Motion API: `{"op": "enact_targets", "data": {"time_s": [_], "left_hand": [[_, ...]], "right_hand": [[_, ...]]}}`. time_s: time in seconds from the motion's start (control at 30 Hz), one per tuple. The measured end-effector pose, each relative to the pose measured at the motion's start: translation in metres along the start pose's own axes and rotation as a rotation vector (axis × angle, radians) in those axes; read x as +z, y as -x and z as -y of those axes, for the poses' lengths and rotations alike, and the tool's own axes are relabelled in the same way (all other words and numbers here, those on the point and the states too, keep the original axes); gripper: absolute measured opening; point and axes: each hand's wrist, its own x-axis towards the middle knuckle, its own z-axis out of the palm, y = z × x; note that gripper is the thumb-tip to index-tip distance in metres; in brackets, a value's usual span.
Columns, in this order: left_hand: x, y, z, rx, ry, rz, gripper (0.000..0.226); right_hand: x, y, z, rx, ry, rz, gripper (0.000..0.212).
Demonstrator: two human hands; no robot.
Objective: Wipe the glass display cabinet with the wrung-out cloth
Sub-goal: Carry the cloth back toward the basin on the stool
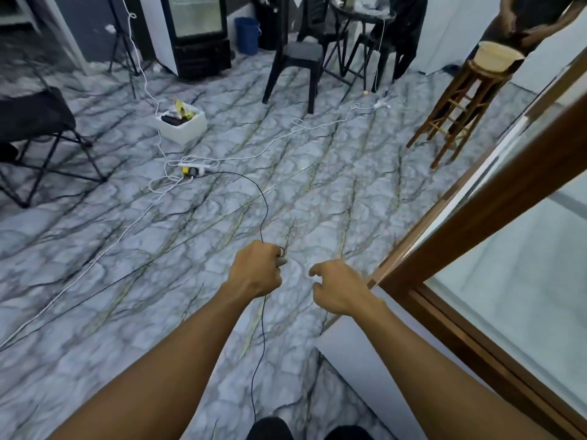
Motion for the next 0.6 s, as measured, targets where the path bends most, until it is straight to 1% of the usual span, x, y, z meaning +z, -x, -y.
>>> {"op": "enact_targets", "data": {"time_s": [0.17, 0.33, 0.47, 0.6], "left_hand": [[-0.021, -0.013, -0.011, -0.008, -0.027, 0.032, 0.011], [-0.040, -0.031, -0.023, -0.009, -0.074, 0.125, 0.011], [-0.051, -0.049, -0.027, -0.007, -0.085, 0.111, 0.014], [-0.057, -0.073, -0.029, 0.000, -0.083, 0.131, 0.012]], "right_hand": [[-0.022, -0.016, -0.002, 0.000, 0.005, 0.028, 0.047], [-0.049, -0.042, -0.007, 0.006, -0.011, 0.067, 0.050], [-0.066, -0.058, -0.004, 0.004, -0.070, 0.041, 0.047], [-0.076, -0.077, -0.006, 0.004, -0.083, 0.066, 0.043]]}}
